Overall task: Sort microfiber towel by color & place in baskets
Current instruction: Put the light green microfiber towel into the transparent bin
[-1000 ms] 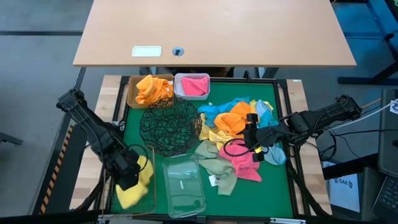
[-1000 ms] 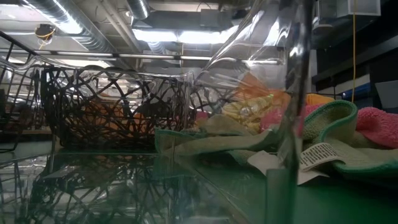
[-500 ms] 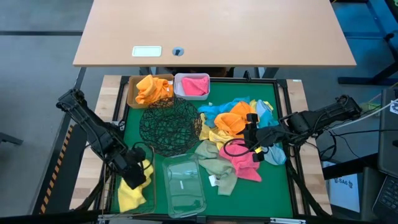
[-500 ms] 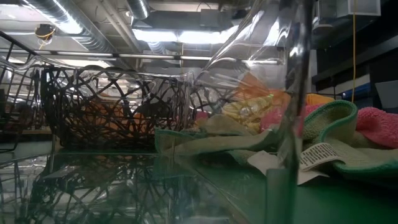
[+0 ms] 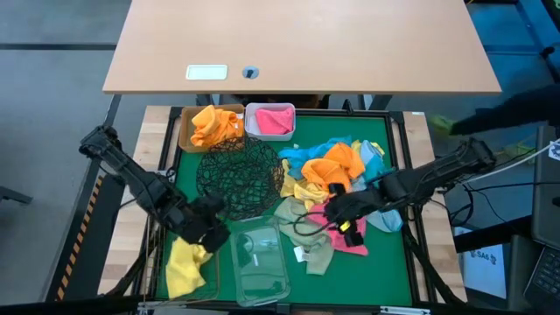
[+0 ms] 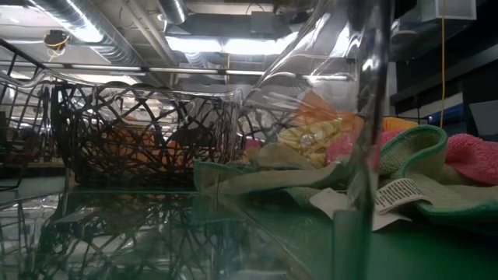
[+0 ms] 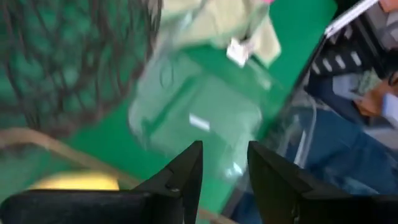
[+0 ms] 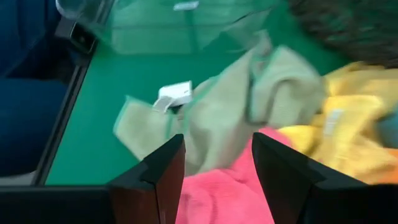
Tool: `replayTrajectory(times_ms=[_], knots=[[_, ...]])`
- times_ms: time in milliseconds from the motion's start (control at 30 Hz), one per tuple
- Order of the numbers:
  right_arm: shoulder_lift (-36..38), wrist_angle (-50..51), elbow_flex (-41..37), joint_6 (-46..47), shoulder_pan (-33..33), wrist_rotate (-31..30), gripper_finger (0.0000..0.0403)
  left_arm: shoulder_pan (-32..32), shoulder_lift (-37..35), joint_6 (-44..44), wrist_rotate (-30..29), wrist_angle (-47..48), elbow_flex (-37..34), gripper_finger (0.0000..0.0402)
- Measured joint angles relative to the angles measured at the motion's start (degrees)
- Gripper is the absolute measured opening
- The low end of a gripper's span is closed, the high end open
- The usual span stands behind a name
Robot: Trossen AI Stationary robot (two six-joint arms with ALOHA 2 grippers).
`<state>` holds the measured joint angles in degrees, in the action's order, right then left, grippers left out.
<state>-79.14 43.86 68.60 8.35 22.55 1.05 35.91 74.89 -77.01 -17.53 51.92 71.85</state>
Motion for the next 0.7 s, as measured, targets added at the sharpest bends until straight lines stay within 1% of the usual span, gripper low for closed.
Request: replayTrajectory(times_ms=[167,267,467,700], knots=[[-4.26,-0.07,-0.02,-3.64,0.00,9.70,0.0189,-3.56,0.00,6.45,-4.43,-1.60,0.00,0.0119],[-6.14,-0.48,-0.02,-4.43,0.00,13.05,0.0189,-4.98,0.00,9.91,-5.02,-2.55,0.00,0.0119],[-9.41,-0.67,-0.02,-5.78,-0.02,13.23,0.0189,-6.00,0.00,14.22,-5.01,-2.77,0.00,0.0119],[-14.51,-0.99,-0.02,-5.88,-0.02,7.84,0.0189,-6.02,0.00,16.46,-6.13,-2.77,0.00,0.0119]])
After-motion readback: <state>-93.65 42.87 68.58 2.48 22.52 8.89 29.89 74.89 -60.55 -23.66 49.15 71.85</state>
